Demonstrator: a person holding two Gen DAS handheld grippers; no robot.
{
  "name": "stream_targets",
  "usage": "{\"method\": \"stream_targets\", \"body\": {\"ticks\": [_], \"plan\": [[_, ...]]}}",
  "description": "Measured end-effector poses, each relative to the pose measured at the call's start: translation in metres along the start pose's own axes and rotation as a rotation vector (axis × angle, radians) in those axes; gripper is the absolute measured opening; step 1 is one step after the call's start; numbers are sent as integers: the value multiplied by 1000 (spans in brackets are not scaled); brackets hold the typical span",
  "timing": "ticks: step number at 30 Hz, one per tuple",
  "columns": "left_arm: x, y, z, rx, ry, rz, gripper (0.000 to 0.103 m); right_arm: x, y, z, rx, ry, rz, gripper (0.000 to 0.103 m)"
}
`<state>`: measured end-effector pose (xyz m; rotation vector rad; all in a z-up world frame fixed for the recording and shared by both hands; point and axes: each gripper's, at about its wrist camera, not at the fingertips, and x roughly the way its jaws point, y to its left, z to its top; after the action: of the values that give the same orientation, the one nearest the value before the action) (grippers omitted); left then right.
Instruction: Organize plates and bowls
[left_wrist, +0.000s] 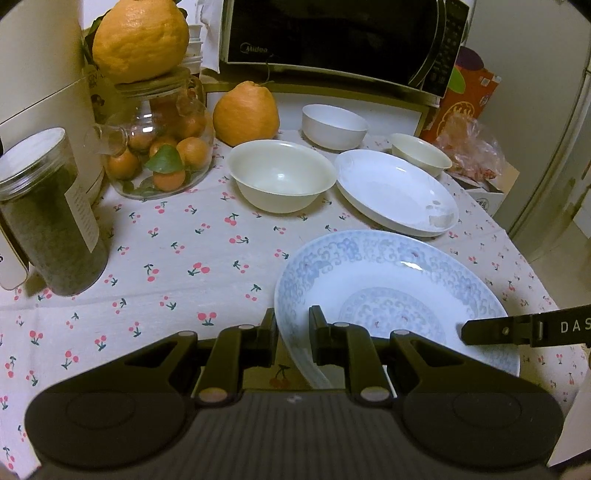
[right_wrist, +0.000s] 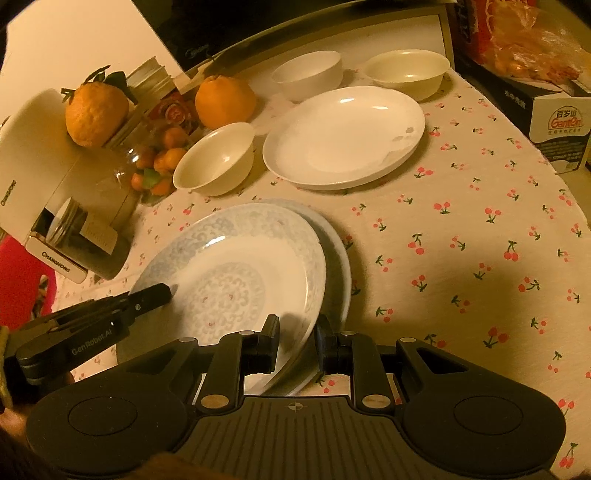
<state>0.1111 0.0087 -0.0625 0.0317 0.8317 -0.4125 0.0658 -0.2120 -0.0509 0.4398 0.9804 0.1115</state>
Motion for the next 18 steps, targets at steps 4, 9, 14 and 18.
{"method": "stream_targets", "body": {"ticks": [4,9,14,18], "plan": [[0,-2,0,3,0,7,15,0,1,0,-4,-2,-6,21],[0,-4,-1,17,2,22,16,-1,2,0,-9,-2,-12,21],[0,-8,0,38,8,42,16,-1,2,1,-3,-2,-15,20],[2,-11,-1,62,12,60,16,-2,0,2,7,-3,-22,17]]}}
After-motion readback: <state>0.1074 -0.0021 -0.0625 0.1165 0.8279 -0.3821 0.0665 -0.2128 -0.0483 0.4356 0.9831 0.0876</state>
